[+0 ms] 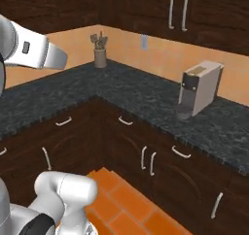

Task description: Gather all objects into one cabinet and sort the glasses and bowls to opposite sides.

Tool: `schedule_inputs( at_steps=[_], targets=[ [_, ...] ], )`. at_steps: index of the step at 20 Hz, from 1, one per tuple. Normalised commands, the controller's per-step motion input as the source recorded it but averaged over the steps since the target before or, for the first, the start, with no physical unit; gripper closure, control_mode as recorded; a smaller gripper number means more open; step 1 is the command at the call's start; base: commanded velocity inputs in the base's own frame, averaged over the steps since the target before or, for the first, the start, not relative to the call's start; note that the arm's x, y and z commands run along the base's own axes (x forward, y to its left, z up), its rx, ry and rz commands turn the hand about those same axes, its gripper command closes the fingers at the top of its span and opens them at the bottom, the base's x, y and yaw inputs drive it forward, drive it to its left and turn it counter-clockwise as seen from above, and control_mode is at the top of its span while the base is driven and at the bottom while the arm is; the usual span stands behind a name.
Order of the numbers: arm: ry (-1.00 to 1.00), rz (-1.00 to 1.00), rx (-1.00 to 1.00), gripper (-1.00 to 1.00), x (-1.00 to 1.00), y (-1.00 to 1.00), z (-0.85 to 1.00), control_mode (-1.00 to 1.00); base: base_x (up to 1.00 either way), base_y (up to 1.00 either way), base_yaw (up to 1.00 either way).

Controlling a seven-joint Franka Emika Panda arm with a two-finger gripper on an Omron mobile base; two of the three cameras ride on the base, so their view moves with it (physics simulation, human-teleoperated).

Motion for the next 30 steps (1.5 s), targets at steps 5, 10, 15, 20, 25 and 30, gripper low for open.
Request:
schedule_inputs(
  at_steps=[5, 10, 15, 20, 25, 30],
  targets=[
    [0.0, 0.0, 0.0, -1.0, 0.0, 0.0, 0.0, 1.0, -0.03, 0.01, -0.76],
    [0.0, 0.0, 0.0, -1.0, 0.0, 0.0, 0.0, 1.0, -0.2, 0.0, -0.81],
    [0.0, 0.0, 0.0, -1.0, 0.0, 0.0, 0.0, 1.0, -0.31, 0.0, -0.82],
    [0.0, 0.0, 0.0, -1.0, 0.0, 0.0, 0.0, 1.0, -0.32, 0.0, -0.83],
    [0.0, 0.0, 0.0, -1.0, 0.0, 0.0, 0.0, 1.0, -0.28, 0.0, -0.83],
    [0.0, 0.0, 0.0, -1.0, 0.0, 0.0, 0.0, 1.0, -0.24, 0.0, -0.83]
  ],
)
